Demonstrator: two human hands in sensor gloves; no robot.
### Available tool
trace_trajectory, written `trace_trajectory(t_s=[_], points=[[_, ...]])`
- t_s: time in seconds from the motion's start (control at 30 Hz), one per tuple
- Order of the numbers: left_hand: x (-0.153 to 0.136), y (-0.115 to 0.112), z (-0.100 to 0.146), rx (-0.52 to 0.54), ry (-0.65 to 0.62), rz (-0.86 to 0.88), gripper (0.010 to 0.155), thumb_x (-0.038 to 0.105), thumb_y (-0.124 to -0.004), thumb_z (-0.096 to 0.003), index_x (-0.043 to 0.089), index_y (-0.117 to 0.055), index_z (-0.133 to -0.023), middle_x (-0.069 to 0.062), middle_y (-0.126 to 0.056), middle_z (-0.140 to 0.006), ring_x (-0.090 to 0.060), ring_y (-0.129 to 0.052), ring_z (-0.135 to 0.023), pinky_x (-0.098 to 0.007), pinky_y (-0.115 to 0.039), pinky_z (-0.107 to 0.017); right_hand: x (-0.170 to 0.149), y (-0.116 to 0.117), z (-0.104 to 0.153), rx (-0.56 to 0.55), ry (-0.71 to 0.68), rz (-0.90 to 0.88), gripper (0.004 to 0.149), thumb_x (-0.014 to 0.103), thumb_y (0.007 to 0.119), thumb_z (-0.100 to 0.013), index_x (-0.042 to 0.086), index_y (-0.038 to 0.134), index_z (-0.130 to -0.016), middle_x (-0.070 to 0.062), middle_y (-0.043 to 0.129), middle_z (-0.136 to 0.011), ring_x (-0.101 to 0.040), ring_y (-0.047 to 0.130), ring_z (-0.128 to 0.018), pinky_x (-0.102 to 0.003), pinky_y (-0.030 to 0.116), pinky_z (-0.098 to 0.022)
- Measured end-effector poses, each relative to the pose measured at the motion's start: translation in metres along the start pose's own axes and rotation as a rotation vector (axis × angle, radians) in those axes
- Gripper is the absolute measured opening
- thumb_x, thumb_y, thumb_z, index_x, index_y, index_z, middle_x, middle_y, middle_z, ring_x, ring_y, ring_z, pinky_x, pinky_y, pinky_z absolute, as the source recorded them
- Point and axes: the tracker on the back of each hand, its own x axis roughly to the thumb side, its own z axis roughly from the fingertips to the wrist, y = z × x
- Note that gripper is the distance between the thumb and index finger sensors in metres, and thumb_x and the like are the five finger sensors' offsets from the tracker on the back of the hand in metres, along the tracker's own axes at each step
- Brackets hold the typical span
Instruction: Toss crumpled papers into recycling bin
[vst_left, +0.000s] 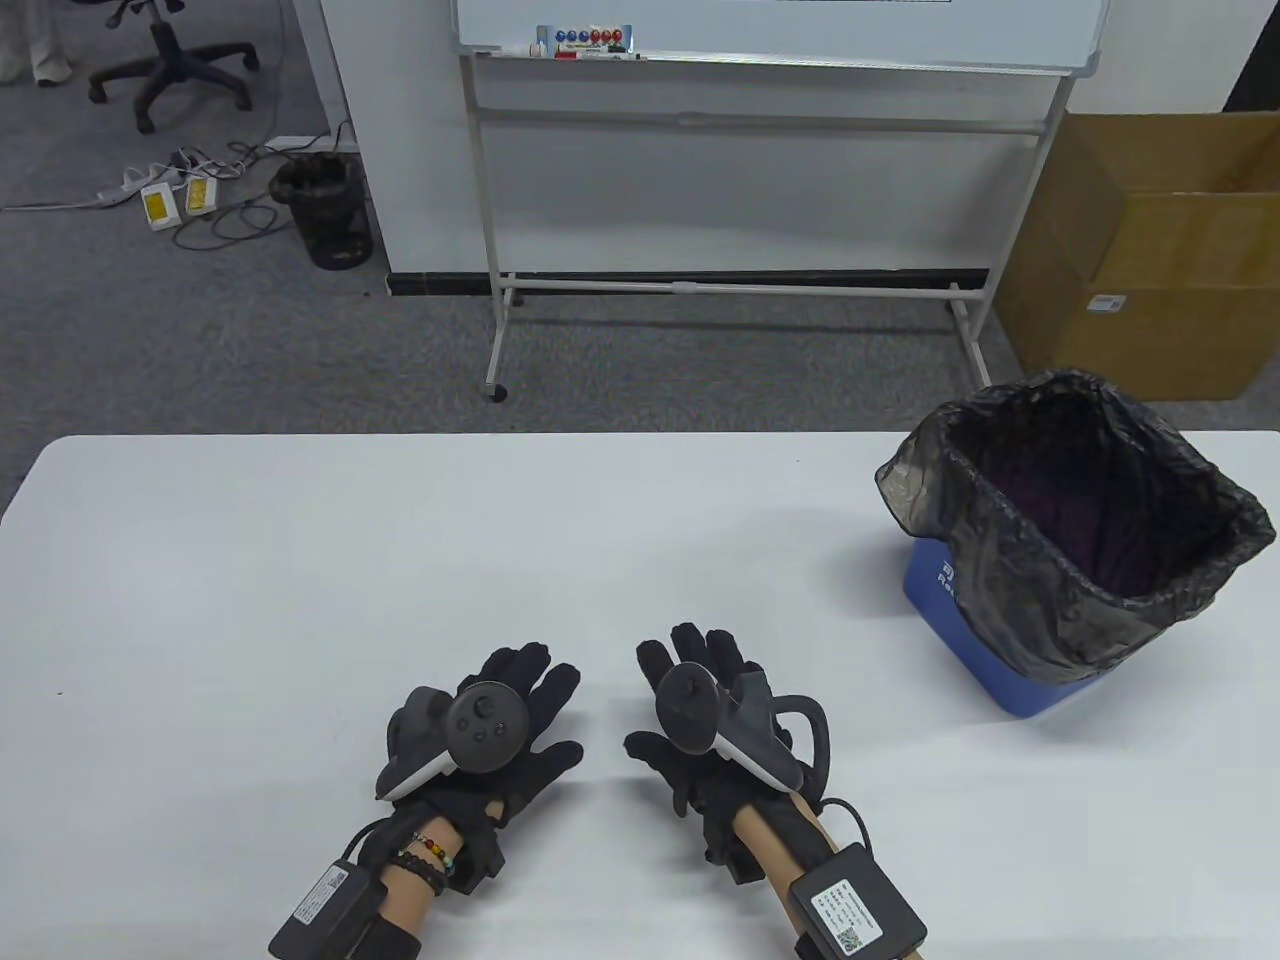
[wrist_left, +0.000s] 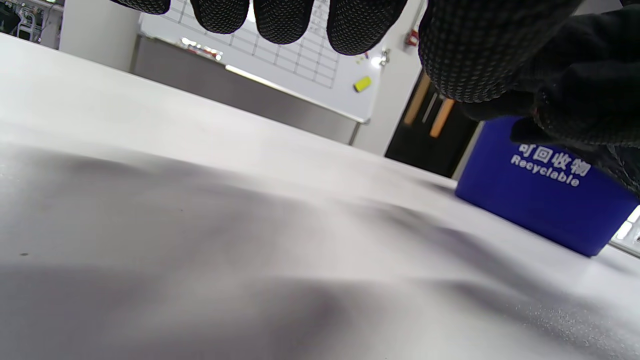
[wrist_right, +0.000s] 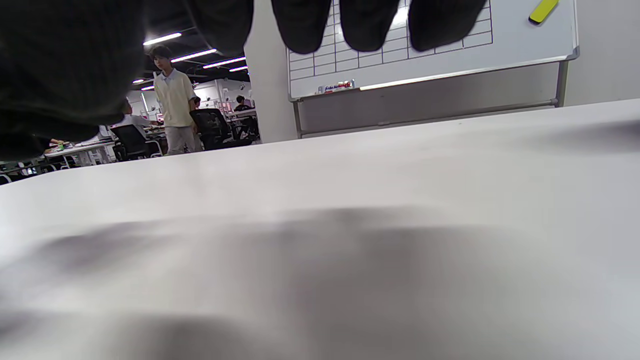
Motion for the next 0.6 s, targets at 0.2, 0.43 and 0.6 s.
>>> trace_trajectory(t_s=[0.2,0.43,0.6], points=[[-0.0033,0.0019,0.001,0.009,0.012,-0.002,0.077,0.055,-0.077,-0.0461,0.025,-0.049,-0.111,-0.015,-0.037,-0.123,-0.047,-0.039,-0.112,-0.069,-0.043,-0.075,-0.0021,0.0037,0.0009,0.009,-0.005,0.015,0.088,0.064,0.08,-0.032,0.041,0.043,-0.108,0.001,0.039,-0.12,-0.034,0.041,-0.114,-0.056,0.048,-0.078],[-0.0051,0.0,0.001,-0.005,0.022,-0.007,0.077,0.055,-0.077,-0.046,0.026,-0.049,-0.111,-0.015,-0.037,-0.123,-0.047,-0.039,-0.112,-0.069,-0.043,-0.075,-0.0021,0.0063,0.0004,0.039,-0.013,0.024,0.088,0.064,0.08,-0.032,0.041,0.042,-0.108,0.001,0.039,-0.12,-0.034,0.041,-0.114,-0.056,0.048,-0.078],[-0.0043,-0.0008,0.0012,-0.011,0.021,-0.006,0.077,0.055,-0.077,-0.046,0.025,-0.049,-0.111,-0.015,-0.037,-0.123,-0.047,-0.039,-0.112,-0.069,-0.043,-0.074,-0.004,0.008,0.0009,0.048,-0.007,0.026,0.087,0.064,0.079,-0.032,0.041,0.043,-0.108,0.001,0.039,-0.121,-0.034,0.042,-0.114,-0.056,0.049,-0.078]])
